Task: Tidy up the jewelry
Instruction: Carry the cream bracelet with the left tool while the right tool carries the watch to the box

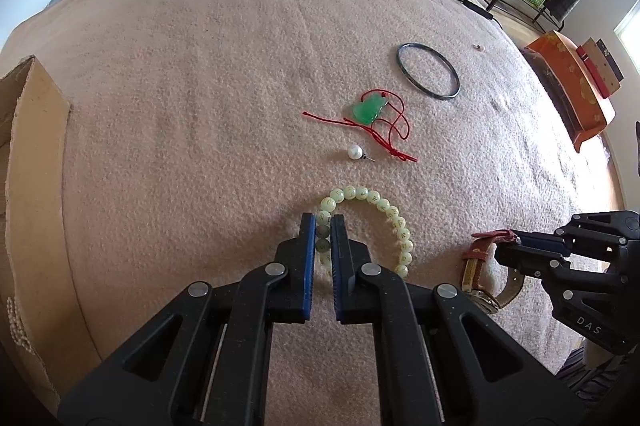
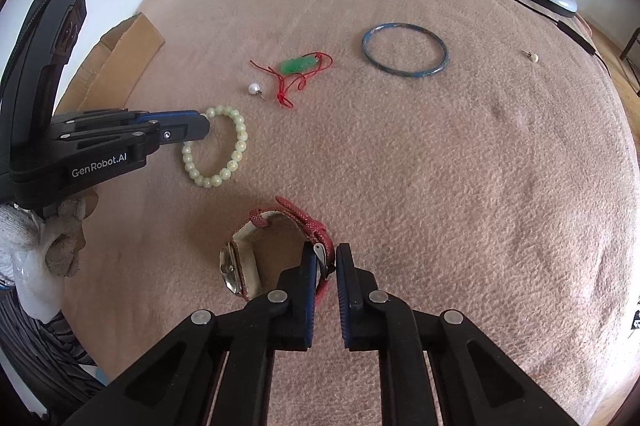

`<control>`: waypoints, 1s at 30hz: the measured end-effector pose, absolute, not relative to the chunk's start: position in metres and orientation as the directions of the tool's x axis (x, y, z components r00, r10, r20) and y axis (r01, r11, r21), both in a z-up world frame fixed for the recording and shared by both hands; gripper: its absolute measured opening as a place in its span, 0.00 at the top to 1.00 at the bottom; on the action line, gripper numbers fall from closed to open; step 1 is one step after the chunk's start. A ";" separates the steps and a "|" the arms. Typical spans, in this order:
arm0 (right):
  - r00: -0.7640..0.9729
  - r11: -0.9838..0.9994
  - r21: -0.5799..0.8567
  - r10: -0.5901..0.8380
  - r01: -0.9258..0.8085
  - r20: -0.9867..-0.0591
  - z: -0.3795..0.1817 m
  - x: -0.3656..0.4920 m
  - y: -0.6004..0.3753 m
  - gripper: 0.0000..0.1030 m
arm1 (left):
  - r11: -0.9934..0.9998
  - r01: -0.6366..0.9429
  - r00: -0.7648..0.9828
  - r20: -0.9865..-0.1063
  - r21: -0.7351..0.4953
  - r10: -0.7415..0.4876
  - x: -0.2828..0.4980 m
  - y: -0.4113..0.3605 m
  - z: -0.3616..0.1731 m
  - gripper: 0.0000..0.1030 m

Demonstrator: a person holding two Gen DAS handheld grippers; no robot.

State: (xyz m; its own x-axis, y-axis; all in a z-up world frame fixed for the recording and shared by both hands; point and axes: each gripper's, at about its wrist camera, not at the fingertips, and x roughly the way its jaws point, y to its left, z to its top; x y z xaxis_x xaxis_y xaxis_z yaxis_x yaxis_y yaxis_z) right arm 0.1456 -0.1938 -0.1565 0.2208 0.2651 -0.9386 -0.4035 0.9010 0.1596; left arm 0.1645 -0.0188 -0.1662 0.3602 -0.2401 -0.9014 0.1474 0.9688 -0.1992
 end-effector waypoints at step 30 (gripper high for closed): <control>0.448 0.915 0.088 0.275 -0.394 -0.850 -0.081 0.141 -0.182 0.93 | 0.953 0.134 0.537 -0.789 -0.270 -0.299 0.141 0.015 -0.076 0.95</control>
State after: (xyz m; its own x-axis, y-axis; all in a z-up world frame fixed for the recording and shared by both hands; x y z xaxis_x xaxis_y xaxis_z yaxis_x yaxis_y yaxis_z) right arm 0.1413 -0.1818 -0.0813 0.4485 0.2751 -0.8504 -0.3937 0.9150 0.0884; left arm 0.1410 0.0146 -0.0758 0.5374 -0.2989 -0.7886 0.1338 0.9534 -0.2702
